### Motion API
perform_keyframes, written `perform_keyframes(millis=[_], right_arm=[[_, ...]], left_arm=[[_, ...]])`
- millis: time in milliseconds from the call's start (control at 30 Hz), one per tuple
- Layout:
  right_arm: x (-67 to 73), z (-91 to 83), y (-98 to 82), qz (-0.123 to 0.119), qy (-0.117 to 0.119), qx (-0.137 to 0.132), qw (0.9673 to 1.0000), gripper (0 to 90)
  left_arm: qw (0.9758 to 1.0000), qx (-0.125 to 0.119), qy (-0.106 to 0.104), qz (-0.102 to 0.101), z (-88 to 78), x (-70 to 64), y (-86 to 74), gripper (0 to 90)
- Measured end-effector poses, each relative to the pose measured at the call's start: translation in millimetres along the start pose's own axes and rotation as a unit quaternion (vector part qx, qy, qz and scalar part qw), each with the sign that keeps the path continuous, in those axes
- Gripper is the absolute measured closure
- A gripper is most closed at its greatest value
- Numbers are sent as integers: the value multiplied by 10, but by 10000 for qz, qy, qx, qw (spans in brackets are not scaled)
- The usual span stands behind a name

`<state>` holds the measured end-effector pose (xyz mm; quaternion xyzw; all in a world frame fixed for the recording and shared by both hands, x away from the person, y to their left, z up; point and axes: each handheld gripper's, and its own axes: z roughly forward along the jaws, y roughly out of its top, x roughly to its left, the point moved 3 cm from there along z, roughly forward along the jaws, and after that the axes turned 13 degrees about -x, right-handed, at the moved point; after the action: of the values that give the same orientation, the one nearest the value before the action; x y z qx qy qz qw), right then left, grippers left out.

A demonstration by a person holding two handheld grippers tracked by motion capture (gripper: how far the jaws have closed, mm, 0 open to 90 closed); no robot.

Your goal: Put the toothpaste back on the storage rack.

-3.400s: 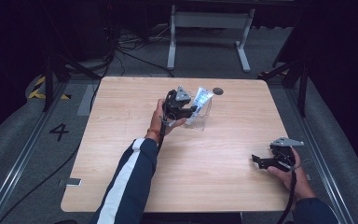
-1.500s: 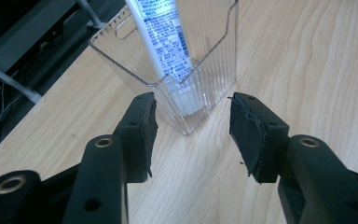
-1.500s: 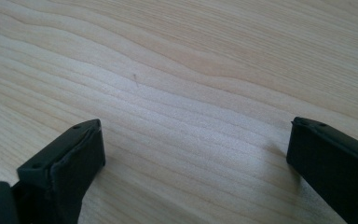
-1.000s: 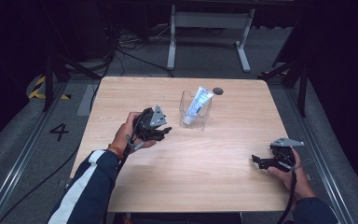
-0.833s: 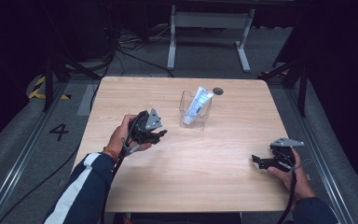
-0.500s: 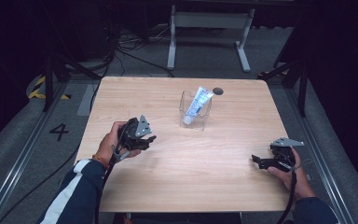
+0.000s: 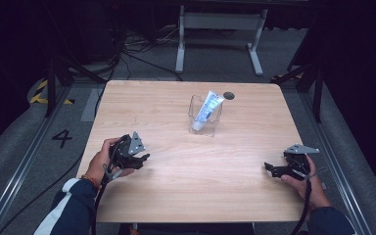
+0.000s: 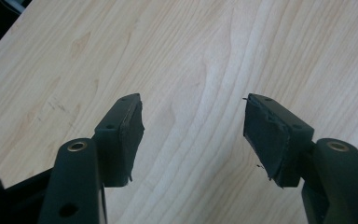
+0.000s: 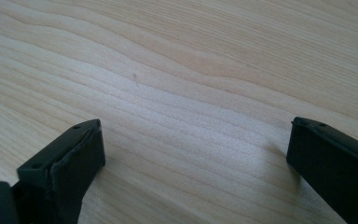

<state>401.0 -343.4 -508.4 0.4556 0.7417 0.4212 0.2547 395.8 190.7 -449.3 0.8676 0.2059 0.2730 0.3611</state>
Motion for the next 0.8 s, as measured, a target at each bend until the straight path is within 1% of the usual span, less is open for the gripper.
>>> perform_keyframes(millis=[33, 67, 100, 200, 233, 267, 300, 333, 367, 400, 533, 567, 600, 667, 767, 800], right_arm=[[0, 0, 0, 1, 0, 0, 10000, 44], [0, 0, 0, 1, 0, 0, 10000, 44], [0, 0, 0, -2, 1, -2, 10000, 44], [0, 0, 0, 1, 1, 0, 10000, 44], [0, 0, 0, 1, 1, 0, 10000, 44], [0, 0, 0, 1, 1, 0, 10000, 44], [0, 0, 0, 1, 1, 0, 10000, 44], [0, 0, 0, 0, 1, 0, 10000, 44], [0, 0, 0, 1, 0, 0, 10000, 44], [0, 0, 0, 1, 1, 0, 10000, 44], [0, 0, 0, 1, 1, 0, 10000, 44], [0, 0, 0, 0, 1, 0, 10000, 44], [0, 0, 0, 1, 0, 0, 10000, 44], [1, -1, 0, 0, 0, 0, 10000, 44], [1, -1, 0, 1, 0, 0, 10000, 44], [1, -1, 0, 0, -2, -1, 10000, 44]], left_arm=[[10000, 40, 1, -14, -11, 0, -23, 369], [10000, 37, 46, -40, -26, -2, -65, 364], [9999, 65, 47, -85, -42, -6, -99, 366], [9997, 44, 61, -245, -71, -12, -198, 356], [9995, 71, 76, -285, -100, -14, -260, 351], [9995, 71, 76, -285, -100, -14, -260, 351], [9994, 83, 74, -343, -112, -22, -296, 351], [9993, 99, 81, -339, -120, -23, -318, 347], [9992, 170, 66, -370, -134, -33, -347, 343], [9992, 210, 90, -338, -154, -40, -380, 336], [9988, 170, 126, -438, -234, -53, -481, 328], [9986, 209, 115, -482, -263, -53, -504, 324], [9983, 149, 145, -551, -277, -54, -534, 316], [9978, 147, 136, -632, -313, -53, -594, 294], [9959, 65, 90, -899, -363, -43, -689, 276], [9953, 76, 74, -963, -383, -38, -720, 272]])
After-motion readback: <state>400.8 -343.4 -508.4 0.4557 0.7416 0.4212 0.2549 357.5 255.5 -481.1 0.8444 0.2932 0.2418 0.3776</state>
